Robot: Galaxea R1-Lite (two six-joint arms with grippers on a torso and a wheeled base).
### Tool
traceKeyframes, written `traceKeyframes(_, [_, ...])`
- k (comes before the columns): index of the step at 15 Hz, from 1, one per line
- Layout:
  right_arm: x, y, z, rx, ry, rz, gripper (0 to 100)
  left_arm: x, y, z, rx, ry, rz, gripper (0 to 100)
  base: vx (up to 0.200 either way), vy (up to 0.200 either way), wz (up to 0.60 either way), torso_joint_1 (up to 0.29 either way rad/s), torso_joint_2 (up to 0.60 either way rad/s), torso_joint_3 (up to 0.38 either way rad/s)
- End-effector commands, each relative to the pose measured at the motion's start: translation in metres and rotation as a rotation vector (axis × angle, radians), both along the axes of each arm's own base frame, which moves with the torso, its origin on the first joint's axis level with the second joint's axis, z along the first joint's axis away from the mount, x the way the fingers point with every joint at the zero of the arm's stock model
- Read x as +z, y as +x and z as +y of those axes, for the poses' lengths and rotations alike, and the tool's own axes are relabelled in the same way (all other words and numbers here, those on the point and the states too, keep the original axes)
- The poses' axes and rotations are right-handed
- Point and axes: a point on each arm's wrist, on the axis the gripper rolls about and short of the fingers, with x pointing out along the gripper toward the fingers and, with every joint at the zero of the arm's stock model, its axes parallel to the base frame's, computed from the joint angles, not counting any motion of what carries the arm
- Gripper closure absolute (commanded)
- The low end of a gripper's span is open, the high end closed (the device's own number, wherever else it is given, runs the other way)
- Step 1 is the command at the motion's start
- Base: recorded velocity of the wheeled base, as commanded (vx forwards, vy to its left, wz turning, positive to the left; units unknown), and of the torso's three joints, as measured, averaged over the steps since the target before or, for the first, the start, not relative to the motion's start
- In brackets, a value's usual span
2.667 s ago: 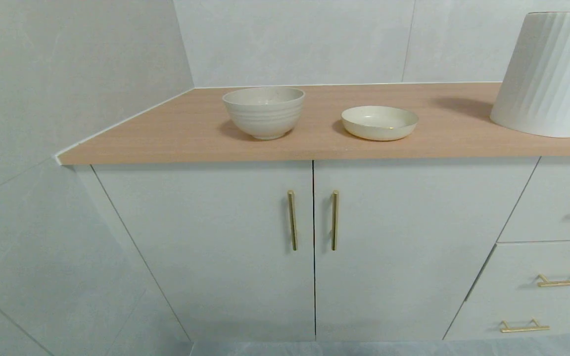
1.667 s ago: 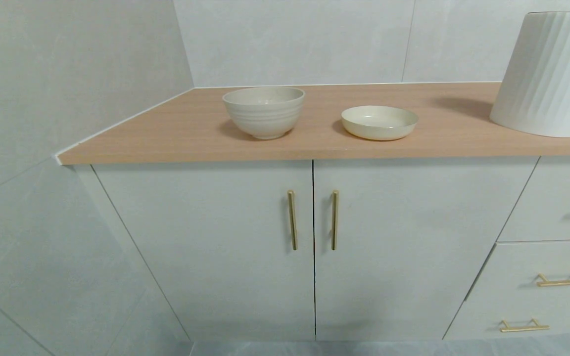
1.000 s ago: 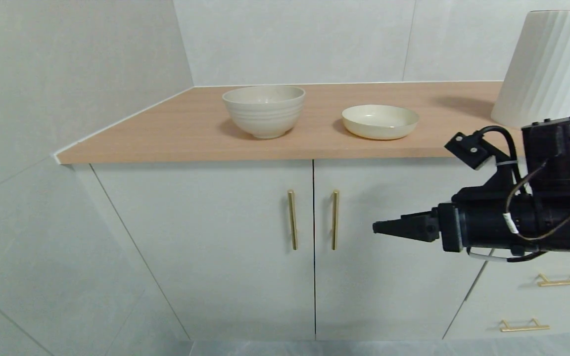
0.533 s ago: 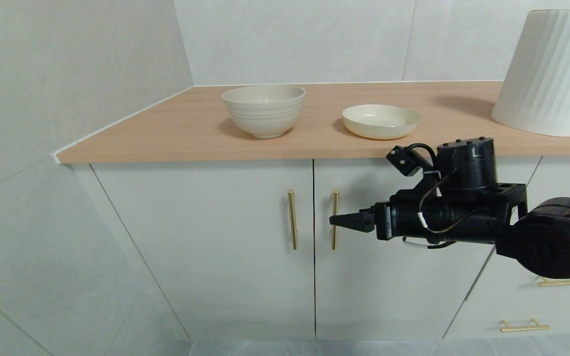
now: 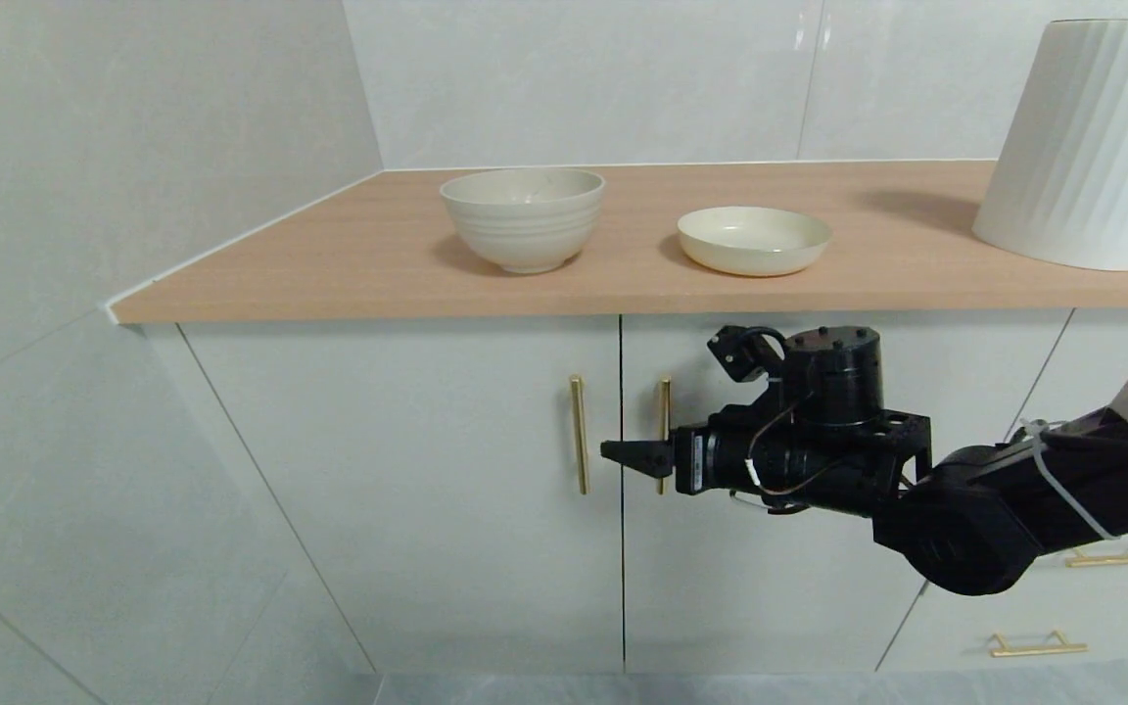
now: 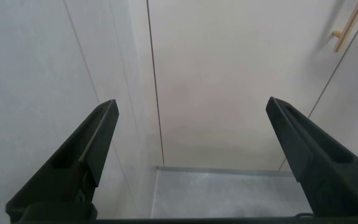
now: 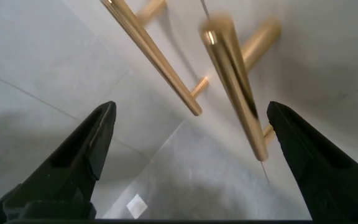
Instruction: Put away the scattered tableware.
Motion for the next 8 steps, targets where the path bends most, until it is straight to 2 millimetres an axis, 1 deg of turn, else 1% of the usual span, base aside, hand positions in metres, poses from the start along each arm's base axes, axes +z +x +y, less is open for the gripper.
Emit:
traceKeyframes(1, [-0.0107,0.0017,0.0043,0.004,-0.012,0.017,0,0.0,0.0,0.0,0.0,0.0,0.0,0,0.0,0.0,0.0,0.0,0.0,0.0])
traceKeyframes(3, [-0.0134,0.0024,0.0055,0.001,0.0,0.009,0,0.0,0.0,0.0,0.0,0.0,0.0,0,0.0,0.0,0.0,0.0,0.0,0.0])
traceKeyframes(5, [-0.0127,-0.001,0.0088,0.01,0.023,-0.002,0,0.0,0.0,0.0,0.0,0.0,0.0,0,0.0,0.0,0.0,0.0,0.0,0.0])
traceKeyframes(8, [-0.0142,-0.0036,0.0084,0.014,0.038,-0.015,0,0.0,0.0,0.0,0.0,0.0,0.0,0,0.0,0.0,0.0,0.0,0.0,0.0])
